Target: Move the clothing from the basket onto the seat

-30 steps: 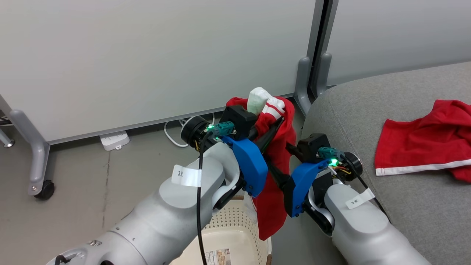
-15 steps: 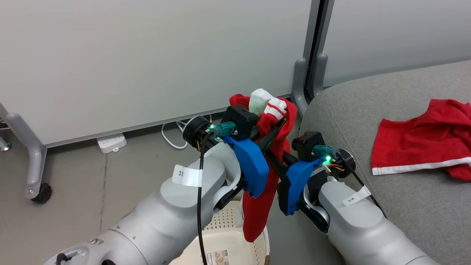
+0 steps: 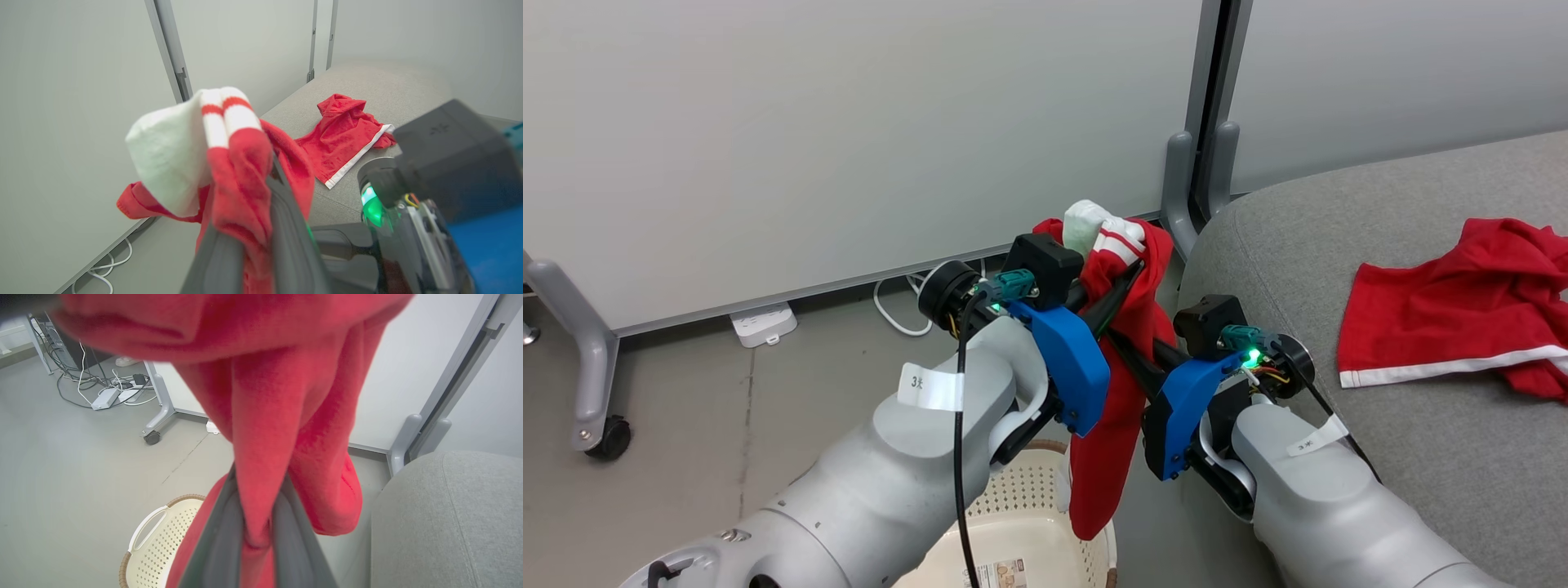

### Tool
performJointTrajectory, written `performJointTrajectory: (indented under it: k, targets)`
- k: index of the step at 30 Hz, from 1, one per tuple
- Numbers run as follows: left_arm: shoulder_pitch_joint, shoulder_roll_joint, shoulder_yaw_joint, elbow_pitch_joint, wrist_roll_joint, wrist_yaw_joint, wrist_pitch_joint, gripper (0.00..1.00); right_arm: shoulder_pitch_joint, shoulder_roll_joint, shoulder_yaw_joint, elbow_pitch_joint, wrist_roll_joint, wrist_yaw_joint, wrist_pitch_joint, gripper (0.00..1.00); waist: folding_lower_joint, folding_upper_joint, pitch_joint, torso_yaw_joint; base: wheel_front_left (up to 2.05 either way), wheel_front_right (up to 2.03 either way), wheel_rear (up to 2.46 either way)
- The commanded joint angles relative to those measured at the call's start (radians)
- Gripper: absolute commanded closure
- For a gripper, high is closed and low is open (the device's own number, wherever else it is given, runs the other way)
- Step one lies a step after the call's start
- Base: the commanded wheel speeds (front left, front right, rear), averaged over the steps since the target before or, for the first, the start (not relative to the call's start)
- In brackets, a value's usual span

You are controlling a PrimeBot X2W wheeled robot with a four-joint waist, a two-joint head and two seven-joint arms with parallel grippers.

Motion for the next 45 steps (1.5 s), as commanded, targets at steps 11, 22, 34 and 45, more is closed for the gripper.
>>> performJointTrajectory:
  k: [11, 22, 34, 45]
  targets:
    - [-0.011, 0.0, -0.007, 0.013, -0.016, 0.003, -0.012, 1.0, -0.024, -0.001, 0.035, 0.018, 0.037, 0.0, -0.017, 1.0, -0.0001, 0.0, -0.006, -0.001, 0.0, 0.0, 0.0]
    - [-0.015, 0.0, -0.012, 0.023, -0.015, 0.013, -0.018, 0.0, -0.036, -0.001, 0.06, 0.031, 0.061, 0.0, -0.025, 1.0, -0.0001, 0.0, -0.002, -0.003, 0.0, 0.0, 0.0]
    - [0.121, 0.056, 0.137, -0.047, 0.067, 0.059, -0.042, 0.0, -0.068, -0.001, 0.019, 0.045, 0.051, 0.0, -0.036, 1.0, -0.0001, 0.0, 0.014, 0.002, 0.0, 0.0, 0.0]
    - [0.474, 0.186, 0.493, -0.363, 0.36, 0.116, -0.042, 0.0, -0.044, -0.001, -0.139, 0.021, -0.065, 0.0, -0.036, 1.0, -0.0001, 0.0, 0.038, 0.015, 0.0, 0.0, 0.0]
